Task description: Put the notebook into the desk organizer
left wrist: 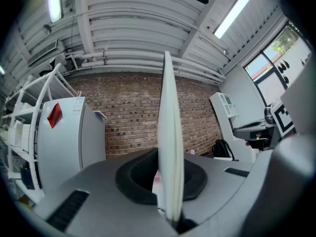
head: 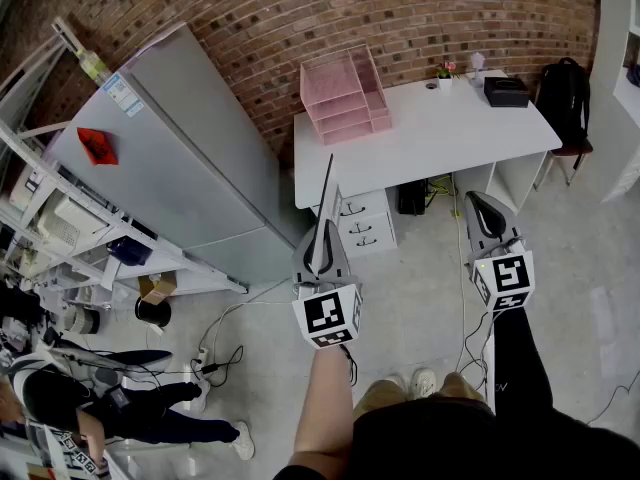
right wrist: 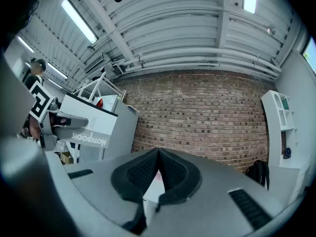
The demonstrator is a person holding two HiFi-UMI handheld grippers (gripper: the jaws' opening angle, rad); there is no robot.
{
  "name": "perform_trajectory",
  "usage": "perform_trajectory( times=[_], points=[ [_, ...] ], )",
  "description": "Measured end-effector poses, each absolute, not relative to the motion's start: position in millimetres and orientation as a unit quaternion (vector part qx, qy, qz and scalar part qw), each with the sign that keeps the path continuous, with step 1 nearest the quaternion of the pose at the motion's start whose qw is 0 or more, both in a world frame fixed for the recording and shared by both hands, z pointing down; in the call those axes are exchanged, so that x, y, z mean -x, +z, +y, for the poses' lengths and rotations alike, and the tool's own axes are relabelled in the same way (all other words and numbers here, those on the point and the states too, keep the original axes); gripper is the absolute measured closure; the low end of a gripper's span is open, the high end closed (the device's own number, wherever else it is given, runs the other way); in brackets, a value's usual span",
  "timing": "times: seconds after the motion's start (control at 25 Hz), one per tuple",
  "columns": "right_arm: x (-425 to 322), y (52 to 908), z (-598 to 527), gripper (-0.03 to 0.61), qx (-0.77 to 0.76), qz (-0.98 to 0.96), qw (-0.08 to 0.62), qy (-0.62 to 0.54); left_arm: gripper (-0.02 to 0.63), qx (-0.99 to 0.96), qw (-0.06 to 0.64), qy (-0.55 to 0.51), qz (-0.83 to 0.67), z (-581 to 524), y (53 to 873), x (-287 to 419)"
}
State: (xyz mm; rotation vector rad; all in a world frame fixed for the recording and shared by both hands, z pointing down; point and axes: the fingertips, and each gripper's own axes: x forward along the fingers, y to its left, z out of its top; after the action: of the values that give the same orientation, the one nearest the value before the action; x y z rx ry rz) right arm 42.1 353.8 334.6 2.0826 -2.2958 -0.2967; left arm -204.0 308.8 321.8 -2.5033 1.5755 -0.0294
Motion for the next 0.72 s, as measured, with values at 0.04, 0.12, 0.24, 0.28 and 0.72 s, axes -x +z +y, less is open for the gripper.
perform_trajectory(
  times=[0.04,0.12,0.24,0.28,0.72],
  points=[
    [-41,336,352,0.558,-0.666,-0.74,0.014,-0.094,0.594,0.843,0.092,-0.012,0.53,308,323,204],
    [-41,338,350,0.558,-0.662,-0.743,0.014,-0.093,0.593,0.843,0.093,-0.017,0.53,307,324,202],
    [-47,337,351,0.558,-0.662,-0.743,0.012,-0.094,0.594,0.844,0.092,-0.017,0.529,308,324,196],
    [-49,336,352,0.558,-0.663,-0.743,0.006,-0.093,0.593,0.844,0.091,-0.016,0.528,309,324,194],
    [-63,329,359,0.558,-0.661,-0.745,-0.036,-0.085,0.593,0.844,0.09,-0.008,0.529,315,315,193]
  ],
)
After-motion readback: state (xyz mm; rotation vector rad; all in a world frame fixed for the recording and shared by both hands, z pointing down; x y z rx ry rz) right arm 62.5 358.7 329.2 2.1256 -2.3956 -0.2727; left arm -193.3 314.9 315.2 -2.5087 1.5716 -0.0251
